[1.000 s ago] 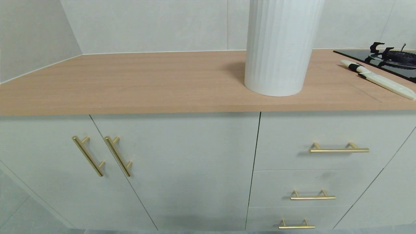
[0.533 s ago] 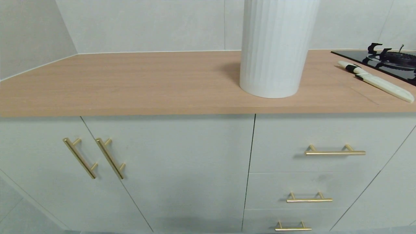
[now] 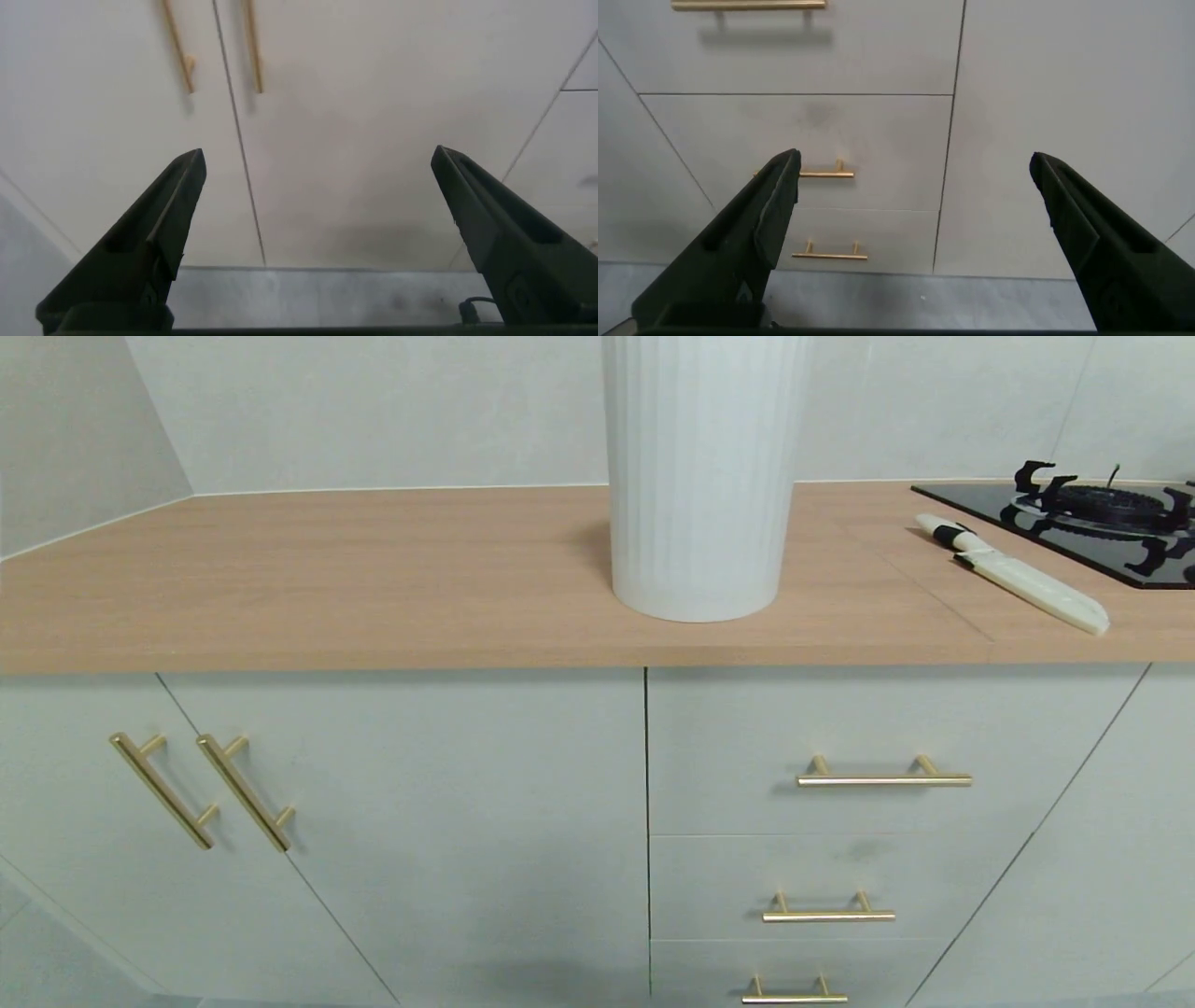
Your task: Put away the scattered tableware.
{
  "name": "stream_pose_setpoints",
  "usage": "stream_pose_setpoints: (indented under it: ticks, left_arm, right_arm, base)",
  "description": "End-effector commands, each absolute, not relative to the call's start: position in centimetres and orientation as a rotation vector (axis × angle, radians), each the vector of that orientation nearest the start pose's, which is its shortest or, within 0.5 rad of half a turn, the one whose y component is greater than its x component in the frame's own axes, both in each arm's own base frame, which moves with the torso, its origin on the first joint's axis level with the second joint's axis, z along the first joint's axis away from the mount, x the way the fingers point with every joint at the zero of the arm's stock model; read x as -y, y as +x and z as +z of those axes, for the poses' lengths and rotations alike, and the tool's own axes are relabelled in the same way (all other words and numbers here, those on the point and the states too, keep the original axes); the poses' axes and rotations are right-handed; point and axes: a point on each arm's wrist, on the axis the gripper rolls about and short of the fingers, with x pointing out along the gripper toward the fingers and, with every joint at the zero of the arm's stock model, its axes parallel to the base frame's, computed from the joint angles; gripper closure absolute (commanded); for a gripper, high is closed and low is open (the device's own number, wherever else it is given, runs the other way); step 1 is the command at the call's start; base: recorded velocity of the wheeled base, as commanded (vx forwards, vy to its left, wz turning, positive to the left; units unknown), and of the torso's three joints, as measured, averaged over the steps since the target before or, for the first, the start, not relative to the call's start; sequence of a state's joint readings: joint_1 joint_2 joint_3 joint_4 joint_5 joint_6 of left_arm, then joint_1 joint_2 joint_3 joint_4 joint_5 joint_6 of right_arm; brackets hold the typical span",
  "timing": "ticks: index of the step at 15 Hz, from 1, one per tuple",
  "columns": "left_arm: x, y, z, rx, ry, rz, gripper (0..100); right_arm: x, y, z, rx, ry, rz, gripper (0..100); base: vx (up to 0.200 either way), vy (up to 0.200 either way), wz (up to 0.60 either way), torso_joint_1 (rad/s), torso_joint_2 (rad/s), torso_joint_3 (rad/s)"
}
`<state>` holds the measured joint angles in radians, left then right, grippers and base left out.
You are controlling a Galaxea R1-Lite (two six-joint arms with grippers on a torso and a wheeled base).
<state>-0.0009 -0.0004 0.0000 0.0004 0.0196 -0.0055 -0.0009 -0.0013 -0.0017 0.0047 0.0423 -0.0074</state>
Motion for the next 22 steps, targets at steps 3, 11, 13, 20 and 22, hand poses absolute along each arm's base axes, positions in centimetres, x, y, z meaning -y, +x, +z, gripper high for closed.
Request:
stream_pose_setpoints:
  ticks: [3,11,13,20,22]
  left_arm:
    - [-0.04,-2.28,7.55,0.000,-0.006,0.020,0]
    - [-0.04,-2.28,7.55,0.000,-0.008,0.020,0]
    - [-0.04,-2.28,7.55,0.000,-0.008,0.020,0]
    - [-0.04,-2.28,7.55,0.000,-0.006,0.020,0]
    - [-0.04,-2.28,7.55,0.000,-0.006,0.020,0]
  right_arm:
    - [-0.10,-2.29,7.54,-0.003,-0.008,0.043,0]
    - [-0.10,-2.29,7.54,-0.003,-0.008,0.043,0]
    - [-0.10,-2.29,7.54,-0.003,-0.008,0.043,0]
    - [-0.10,-2.29,7.54,-0.003,-0.008,0.043,0]
    - [-0.10,-2.29,7.54,-0.003,-0.008,0.043,0]
  base:
    - [0.000,0.000,0.00,0.000,0.00,0.000]
    - [0.075,0.000,0.00,-0.001,0.00,0.000]
    - [0.000,0.000,0.00,0.000,0.00,0.000]
    - [0.000,0.000,0.00,0.000,0.00,0.000]
    - [0.000,0.000,0.00,0.000,0.00,0.000]
